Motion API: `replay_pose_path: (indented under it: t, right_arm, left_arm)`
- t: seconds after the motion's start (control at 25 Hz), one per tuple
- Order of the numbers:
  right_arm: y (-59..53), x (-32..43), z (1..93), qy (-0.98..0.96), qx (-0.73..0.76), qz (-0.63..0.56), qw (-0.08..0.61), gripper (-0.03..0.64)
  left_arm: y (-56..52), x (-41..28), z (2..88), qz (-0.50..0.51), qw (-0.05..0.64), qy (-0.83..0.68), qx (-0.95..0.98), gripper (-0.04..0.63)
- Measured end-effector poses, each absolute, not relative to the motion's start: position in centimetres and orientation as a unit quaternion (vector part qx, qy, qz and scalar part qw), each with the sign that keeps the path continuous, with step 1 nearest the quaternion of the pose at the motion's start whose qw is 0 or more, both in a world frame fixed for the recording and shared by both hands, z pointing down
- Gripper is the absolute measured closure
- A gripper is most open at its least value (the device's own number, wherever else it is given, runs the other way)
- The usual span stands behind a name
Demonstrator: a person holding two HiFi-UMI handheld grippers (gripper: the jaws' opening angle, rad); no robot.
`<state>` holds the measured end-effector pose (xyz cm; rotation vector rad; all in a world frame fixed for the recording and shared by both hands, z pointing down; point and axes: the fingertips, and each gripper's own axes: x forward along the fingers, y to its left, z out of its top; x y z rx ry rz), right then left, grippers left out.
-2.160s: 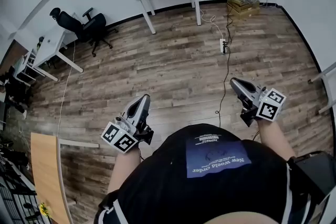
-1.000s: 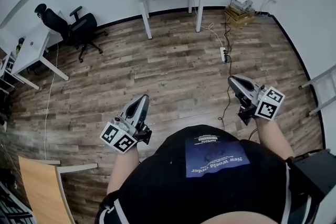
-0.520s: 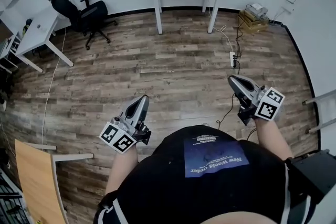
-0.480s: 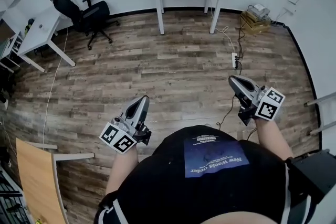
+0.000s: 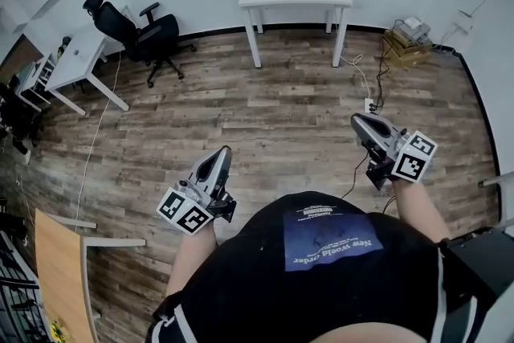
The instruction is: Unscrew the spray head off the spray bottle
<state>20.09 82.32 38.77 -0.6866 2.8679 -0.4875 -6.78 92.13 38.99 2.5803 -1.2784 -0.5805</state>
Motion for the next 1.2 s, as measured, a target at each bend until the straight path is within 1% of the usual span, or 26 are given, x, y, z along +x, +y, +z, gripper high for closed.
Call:
replay_pose_path:
  t: [0.28,0.44,0.6,0.76,0.88,1.2]
  right_arm:
    - [77.7,27.9,39.1,0.950,-0.246,-0.171,0.090,0.620]
    - [76.4,30.4,40.1,0.947,-0.256,-0.173,0.089,0.620]
    - [75.5,31.8,41.8,0.940,-0.272,-0.185,0.085,0.620]
    - [74.0,31.6,42.3,0.937,-0.284,-0.186,0.077,0.620]
    - [73.1,30.0,42.3,0.937,-0.291,-0.180,0.068,0.620]
    - [68.6,23.3,39.5,0.931,-0.331,-0.137,0.066,0.620]
  left_arm:
    - [86.7,1.1,37.7,-0.176,0.108,-0.416,0.886,0.592]
    - [84.4,4.1,37.9,-0.159,0.117,-0.404,0.893,0.592]
    - [82.6,5.5,38.5,-0.147,0.128,-0.391,0.900,0.592]
    - [80.4,5.2,39.3,-0.153,0.138,-0.380,0.902,0.592]
    - [78.8,3.8,39.8,-0.158,0.139,-0.369,0.905,0.594]
    - [72.8,-4.0,38.7,-0.164,0.111,-0.339,0.920,0.592]
